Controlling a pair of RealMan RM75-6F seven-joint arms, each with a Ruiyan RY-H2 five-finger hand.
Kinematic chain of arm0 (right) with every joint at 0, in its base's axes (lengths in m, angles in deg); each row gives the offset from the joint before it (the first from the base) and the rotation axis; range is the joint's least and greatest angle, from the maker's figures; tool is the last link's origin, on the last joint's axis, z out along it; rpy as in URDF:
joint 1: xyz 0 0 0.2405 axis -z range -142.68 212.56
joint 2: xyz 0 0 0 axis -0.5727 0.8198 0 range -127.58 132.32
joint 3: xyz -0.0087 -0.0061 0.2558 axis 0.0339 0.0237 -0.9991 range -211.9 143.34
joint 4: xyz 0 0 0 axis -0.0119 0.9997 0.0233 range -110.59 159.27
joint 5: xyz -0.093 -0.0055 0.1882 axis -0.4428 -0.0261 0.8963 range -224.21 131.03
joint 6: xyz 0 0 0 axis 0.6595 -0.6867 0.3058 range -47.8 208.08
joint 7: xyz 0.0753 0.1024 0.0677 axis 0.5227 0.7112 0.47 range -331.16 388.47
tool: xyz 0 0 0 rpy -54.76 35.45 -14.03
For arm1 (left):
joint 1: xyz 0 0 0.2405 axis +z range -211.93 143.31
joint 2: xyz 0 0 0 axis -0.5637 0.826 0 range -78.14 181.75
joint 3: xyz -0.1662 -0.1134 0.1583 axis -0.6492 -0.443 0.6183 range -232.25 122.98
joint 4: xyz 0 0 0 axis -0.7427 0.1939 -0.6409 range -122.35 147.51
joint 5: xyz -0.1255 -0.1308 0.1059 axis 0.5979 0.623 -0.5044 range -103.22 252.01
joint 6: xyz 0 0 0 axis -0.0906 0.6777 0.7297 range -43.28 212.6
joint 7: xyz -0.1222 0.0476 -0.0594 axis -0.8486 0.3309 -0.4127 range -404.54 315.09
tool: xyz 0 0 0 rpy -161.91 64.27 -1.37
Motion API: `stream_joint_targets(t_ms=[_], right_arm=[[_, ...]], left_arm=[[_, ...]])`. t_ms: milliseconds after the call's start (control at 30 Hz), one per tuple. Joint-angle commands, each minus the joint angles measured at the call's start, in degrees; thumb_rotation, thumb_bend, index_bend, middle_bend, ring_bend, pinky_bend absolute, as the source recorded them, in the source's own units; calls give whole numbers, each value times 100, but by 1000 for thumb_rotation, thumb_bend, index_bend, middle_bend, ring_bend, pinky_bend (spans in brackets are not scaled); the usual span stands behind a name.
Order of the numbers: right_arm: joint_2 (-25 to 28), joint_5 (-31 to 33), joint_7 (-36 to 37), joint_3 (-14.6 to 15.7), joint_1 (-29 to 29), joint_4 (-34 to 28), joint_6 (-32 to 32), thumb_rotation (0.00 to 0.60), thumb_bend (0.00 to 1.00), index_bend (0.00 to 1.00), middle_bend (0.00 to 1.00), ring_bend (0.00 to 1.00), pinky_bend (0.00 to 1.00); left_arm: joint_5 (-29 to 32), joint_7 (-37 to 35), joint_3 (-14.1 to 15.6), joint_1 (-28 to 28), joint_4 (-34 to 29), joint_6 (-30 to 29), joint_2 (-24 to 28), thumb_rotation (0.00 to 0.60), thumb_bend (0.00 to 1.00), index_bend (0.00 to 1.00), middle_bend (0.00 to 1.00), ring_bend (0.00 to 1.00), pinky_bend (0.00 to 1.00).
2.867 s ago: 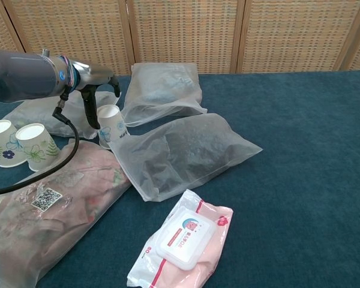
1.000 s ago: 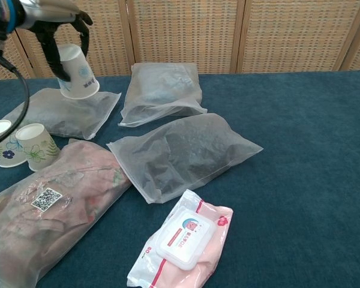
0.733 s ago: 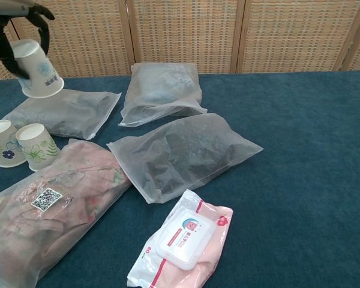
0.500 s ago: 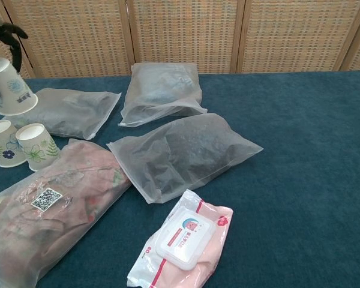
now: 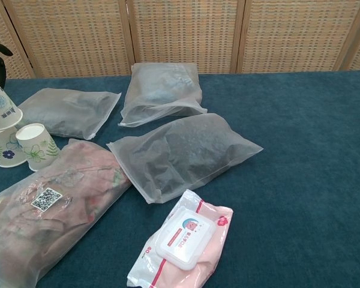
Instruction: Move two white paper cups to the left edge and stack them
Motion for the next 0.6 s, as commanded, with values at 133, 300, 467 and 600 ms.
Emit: stream_joint_targets(t_ms=[133, 300, 467, 600], right_arm=[[-6, -4, 13, 2, 17, 8, -29, 600, 93, 0, 0, 0, 0], [-11, -12, 1, 4, 11, 6, -25, 600, 93, 0, 0, 0, 0], [-3, -12, 7, 3, 18, -5, -37, 600, 93, 0, 0, 0, 0], [0, -16, 19, 5, 23, -2, -47, 600, 93, 0, 0, 0, 0]], left_arm=[[76, 40, -5, -25, 87, 99, -108, 600, 169, 442, 0, 0, 0], [158, 87, -16, -46, 63, 99, -91, 600, 168, 441, 0, 0, 0], [206, 105, -29, -54, 100, 86, -151, 600, 169, 440, 0, 0, 0], [228, 103, -31, -56, 137, 101, -210, 600, 169, 437, 0, 0, 0]])
